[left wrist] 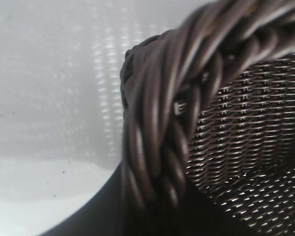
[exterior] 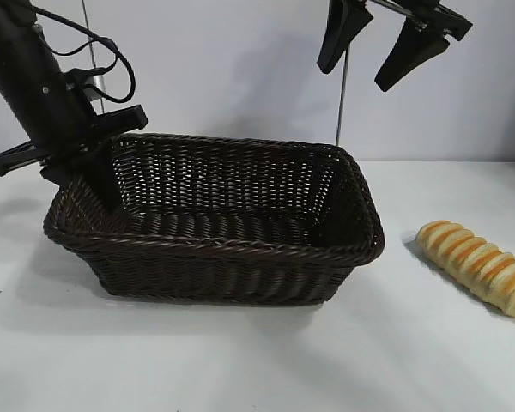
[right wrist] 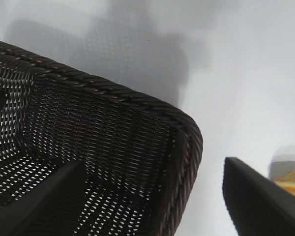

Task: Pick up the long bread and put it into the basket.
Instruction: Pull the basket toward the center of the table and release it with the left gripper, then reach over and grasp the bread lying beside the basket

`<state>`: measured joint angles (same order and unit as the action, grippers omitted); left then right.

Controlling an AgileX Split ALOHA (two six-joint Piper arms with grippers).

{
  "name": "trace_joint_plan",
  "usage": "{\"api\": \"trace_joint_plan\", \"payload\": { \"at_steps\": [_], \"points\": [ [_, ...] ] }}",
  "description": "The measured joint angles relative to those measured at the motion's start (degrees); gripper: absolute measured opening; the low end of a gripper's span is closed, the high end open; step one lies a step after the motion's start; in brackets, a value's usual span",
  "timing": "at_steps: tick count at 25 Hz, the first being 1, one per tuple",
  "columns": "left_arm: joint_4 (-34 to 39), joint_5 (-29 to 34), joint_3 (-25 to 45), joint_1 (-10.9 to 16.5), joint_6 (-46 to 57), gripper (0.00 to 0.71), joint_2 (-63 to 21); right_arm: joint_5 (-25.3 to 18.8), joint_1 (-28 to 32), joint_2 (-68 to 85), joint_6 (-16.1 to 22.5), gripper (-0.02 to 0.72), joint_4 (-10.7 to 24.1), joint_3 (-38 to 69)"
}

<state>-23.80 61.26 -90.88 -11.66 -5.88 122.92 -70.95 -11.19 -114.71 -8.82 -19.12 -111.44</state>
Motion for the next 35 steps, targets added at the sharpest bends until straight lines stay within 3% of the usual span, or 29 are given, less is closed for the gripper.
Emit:
{"api": "trace_joint_plan", "payload": {
  "at_steps": [4, 9, 12, 21, 28, 35],
  "points": [
    [-0.4, 0.0, 0.0, 0.0, 0.0, 0.136, 0.2, 0.0, 0.0, 0.0, 0.0, 0.559, 0.0, 0.0],
    [-1.4, 0.0, -0.3, 0.0, 0.0, 0.448, 0.2, 0.0, 0.0, 0.0, 0.1, 0.559, -0.1, 0.0],
    [-0.7, 0.0, -0.4, 0.0, 0.0, 0.526, -0.4, 0.0, 0.0, 0.0, 0.0, 0.559, -0.1, 0.0],
    [1.6, 1.4, -0.5, 0.0, 0.2, 0.552, -9.9, 0.1, 0.0, 0.0, 0.0, 0.559, -0.2, 0.0],
    [-7.5, 3.0, -0.7, 0.0, 0.8, 0.552, -13.4, 0.1, 0.0, 0.0, 0.0, 0.559, -0.2, 0.0],
    [-9.2, 3.0, -0.7, 0.0, 0.8, 0.552, -13.4, 0.1, 0.0, 0.0, 0.0, 0.559, -0.2, 0.0]
  ]
}}
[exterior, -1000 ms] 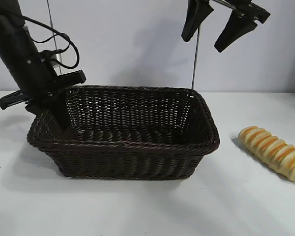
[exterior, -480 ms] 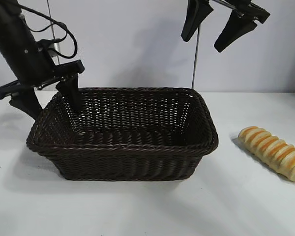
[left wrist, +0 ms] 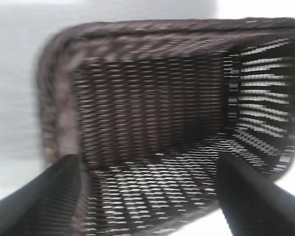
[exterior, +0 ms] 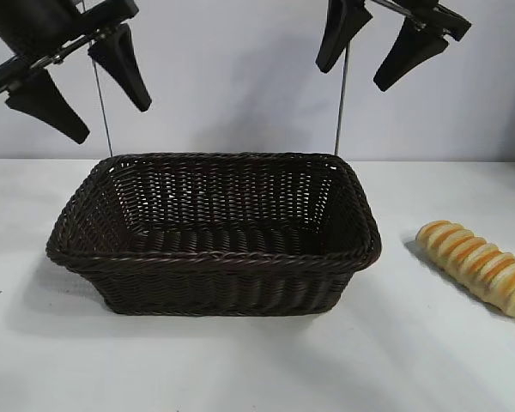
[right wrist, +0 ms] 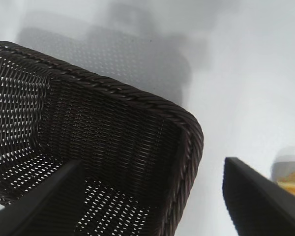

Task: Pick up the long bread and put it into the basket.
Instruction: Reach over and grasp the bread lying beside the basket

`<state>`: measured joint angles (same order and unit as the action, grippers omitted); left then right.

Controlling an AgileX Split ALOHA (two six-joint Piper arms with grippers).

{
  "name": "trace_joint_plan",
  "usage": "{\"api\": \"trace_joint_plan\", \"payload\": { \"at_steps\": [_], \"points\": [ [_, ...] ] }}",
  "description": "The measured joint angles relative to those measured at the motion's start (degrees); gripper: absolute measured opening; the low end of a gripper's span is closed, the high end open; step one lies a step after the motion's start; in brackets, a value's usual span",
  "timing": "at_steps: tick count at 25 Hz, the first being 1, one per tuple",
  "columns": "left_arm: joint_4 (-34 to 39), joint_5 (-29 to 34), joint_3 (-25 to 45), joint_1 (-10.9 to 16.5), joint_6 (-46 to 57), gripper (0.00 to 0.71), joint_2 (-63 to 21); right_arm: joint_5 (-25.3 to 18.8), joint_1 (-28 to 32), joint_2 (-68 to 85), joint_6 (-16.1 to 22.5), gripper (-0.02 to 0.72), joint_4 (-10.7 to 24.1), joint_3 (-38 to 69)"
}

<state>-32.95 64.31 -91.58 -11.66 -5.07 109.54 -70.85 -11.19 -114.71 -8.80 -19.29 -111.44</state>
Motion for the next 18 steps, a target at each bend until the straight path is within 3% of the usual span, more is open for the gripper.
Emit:
{"api": "trace_joint_plan", "payload": {
  "at_steps": [9, 11, 18],
  "points": [
    [0.0, 0.0, 0.0, 0.0, 0.0, 0.552, 0.0, 0.0, 0.0, 0.0, 0.0, 0.559, 0.5, 0.0],
    [0.0, 0.0, 0.0, 0.0, 0.0, 0.552, 0.0, 0.0, 0.0, 0.0, 0.2, 0.559, 2.9, 0.0],
    [0.0, 0.0, 0.0, 0.0, 0.0, 0.552, 0.0, 0.0, 0.0, 0.1, 1.7, 0.559, 16.2, 1.3]
  ]
}}
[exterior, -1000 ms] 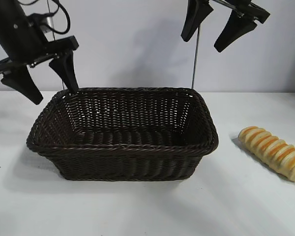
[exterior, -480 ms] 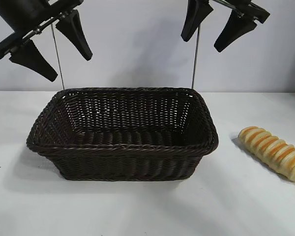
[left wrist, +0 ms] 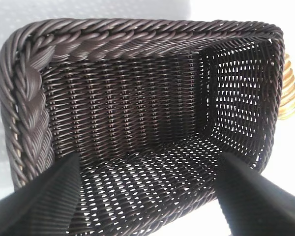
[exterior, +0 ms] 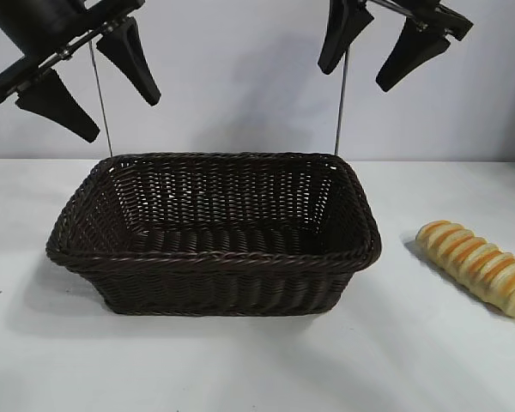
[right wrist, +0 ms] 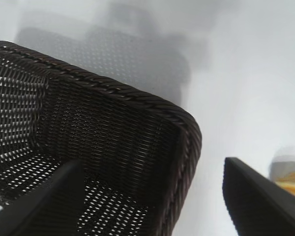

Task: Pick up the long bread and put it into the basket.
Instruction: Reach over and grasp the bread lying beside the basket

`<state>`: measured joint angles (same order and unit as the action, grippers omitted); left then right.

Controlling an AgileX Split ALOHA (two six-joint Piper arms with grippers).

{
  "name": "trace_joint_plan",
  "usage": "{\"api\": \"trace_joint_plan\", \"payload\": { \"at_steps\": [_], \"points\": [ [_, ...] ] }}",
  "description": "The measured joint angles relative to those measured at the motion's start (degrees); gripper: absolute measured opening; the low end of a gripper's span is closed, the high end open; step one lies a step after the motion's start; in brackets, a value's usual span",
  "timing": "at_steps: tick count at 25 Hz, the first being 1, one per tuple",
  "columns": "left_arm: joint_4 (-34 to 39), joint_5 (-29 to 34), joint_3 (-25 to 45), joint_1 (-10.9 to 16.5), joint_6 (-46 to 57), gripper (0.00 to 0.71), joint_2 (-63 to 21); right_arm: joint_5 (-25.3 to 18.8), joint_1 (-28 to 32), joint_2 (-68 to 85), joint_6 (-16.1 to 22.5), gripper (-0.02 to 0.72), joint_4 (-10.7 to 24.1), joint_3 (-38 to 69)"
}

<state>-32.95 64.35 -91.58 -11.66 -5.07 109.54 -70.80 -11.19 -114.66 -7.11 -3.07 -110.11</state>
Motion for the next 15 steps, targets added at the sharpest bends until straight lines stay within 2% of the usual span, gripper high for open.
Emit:
{"api": "trace_joint_plan", "payload": {
  "at_steps": [2, 5, 9, 15],
  "points": [
    [0.0, 0.0, 0.0, 0.0, 0.0, 0.552, 0.0, 0.0, 0.5, 0.0, 0.0, 0.559, 2.0, 2.6],
    [0.0, 0.0, 0.0, 0.0, 0.0, 0.552, 0.0, 0.1, 1.4, 0.0, 0.0, 0.559, 3.1, 7.7],
    [0.0, 0.0, 0.0, 0.0, 0.0, 0.552, 0.0, 0.2, 3.2, 0.0, -0.2, 0.559, 3.6, 14.5],
    [0.0, -0.1, 0.0, 0.0, 0.0, 0.552, 0.0, 0.5, 4.7, 0.0, -2.8, 0.559, 4.6, 21.2]
  ]
}}
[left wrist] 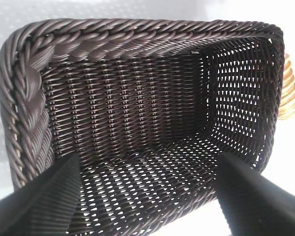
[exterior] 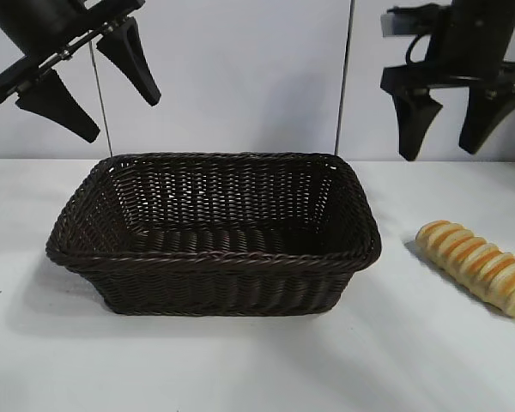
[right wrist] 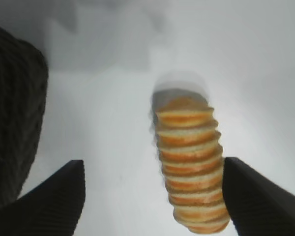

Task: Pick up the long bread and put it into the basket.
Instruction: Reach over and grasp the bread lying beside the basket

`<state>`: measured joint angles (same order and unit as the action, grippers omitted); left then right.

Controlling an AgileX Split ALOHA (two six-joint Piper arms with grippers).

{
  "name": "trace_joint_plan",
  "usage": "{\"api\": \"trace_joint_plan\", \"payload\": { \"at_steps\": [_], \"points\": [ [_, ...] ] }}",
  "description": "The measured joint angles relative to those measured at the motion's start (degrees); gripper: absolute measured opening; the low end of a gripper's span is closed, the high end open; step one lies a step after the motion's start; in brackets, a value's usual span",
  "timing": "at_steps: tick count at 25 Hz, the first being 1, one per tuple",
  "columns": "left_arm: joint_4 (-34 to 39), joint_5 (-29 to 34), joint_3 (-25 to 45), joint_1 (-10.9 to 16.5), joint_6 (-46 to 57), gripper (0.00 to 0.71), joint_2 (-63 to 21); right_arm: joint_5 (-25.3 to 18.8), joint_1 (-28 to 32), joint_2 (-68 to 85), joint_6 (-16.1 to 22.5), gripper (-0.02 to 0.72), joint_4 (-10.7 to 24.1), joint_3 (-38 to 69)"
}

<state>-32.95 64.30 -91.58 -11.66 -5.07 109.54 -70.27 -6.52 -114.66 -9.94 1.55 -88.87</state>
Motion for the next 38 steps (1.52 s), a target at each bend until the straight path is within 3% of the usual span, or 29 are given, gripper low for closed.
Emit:
{"api": "trace_joint_plan", "payload": {
  "at_steps": [11, 22, 28, 33, 38],
  "points": [
    [0.0, 0.0, 0.0, 0.0, 0.0, 0.552, 0.0, 9.4, 0.3, 0.0, -0.1, 0.559, 5.3, 7.9],
    [0.0, -0.1, 0.0, 0.0, 0.0, 0.552, 0.0, 16.1, 1.7, 0.0, 1.3, 0.552, 5.5, 13.5],
    [0.0, -0.2, 0.0, 0.0, 0.0, 0.552, 0.0, 16.3, 1.7, 0.1, 1.5, 0.363, 5.5, 13.5],
    [0.0, -0.2, 0.0, 0.0, 0.0, 0.552, 0.0, 16.2, 1.7, 0.1, 1.8, 0.139, 5.4, 13.5],
    [0.0, -0.2, 0.0, 0.0, 0.0, 0.552, 0.0, 15.6, 1.7, 0.1, 1.8, 0.083, 4.6, 13.2]
  ]
}}
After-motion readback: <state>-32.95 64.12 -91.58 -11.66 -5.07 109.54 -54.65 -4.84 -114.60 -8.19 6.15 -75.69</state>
